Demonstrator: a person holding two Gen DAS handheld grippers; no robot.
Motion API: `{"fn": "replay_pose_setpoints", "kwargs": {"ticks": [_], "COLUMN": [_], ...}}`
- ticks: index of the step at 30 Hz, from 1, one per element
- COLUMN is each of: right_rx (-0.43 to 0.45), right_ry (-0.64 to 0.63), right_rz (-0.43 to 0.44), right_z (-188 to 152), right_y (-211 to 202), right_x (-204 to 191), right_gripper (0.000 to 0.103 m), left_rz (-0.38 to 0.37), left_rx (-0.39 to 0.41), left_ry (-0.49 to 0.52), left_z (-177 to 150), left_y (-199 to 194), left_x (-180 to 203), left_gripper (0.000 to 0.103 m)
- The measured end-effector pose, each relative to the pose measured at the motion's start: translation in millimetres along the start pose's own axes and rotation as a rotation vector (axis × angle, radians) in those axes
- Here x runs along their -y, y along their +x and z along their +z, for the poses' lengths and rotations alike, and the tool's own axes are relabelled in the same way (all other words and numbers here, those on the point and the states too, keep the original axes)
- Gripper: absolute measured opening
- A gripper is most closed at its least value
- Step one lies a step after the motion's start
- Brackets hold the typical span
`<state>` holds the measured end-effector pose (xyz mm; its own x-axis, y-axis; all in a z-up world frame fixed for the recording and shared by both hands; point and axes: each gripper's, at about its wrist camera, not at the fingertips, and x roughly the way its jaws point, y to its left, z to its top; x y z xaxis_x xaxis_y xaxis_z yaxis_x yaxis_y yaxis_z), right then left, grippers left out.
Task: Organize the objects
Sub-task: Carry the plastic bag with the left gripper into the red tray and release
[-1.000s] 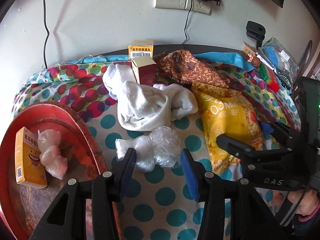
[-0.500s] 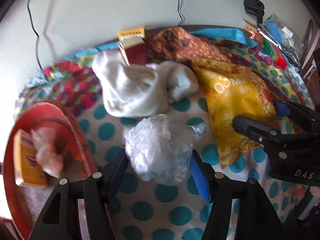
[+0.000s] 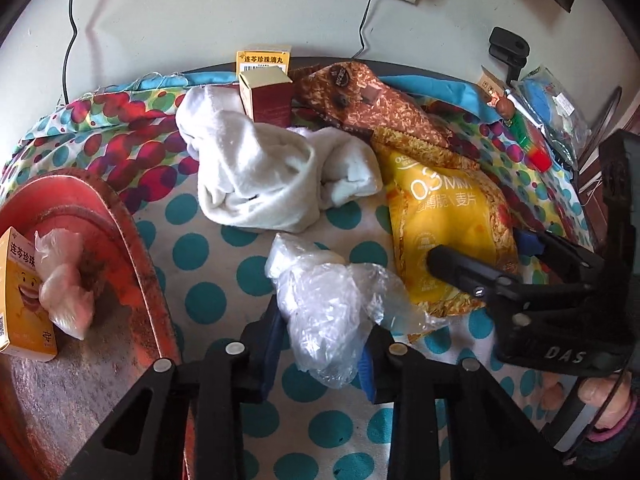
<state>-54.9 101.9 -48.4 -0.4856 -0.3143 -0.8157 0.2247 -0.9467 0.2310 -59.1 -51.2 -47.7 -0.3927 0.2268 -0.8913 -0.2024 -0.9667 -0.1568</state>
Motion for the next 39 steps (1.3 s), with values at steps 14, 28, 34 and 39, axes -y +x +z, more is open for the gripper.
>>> {"fn": "replay_pose_setpoints", "kwargs": {"ticks": [14,28,34,39], "right_rx": [0.035,0.039,0.04,0.04], "right_ry": [-0.035,-0.003,0.014,0.015], "right_rz": [-0.067,-0.054,-0.045,-0.044], "right_z": [-2,-2,0,-1], "right_y": [-1,-8,-7,-9], "right_x": [-10,-4,-3,-1], "right_gripper": [0.077,0.068,0.067,0.067], "left_rz": [0.015,0.053,0.052,0.054], "left_rx": [0.009,0.024,0.042,0.063], "left_ry": [0.009,0.025,0.028,0.029], "left_z": [1,3,4,5], "left_y": [-7,-28,-37,-51], "left_x": [5,12,13,13], "left_gripper": [0.031,0.031,0.031,0.031]}}
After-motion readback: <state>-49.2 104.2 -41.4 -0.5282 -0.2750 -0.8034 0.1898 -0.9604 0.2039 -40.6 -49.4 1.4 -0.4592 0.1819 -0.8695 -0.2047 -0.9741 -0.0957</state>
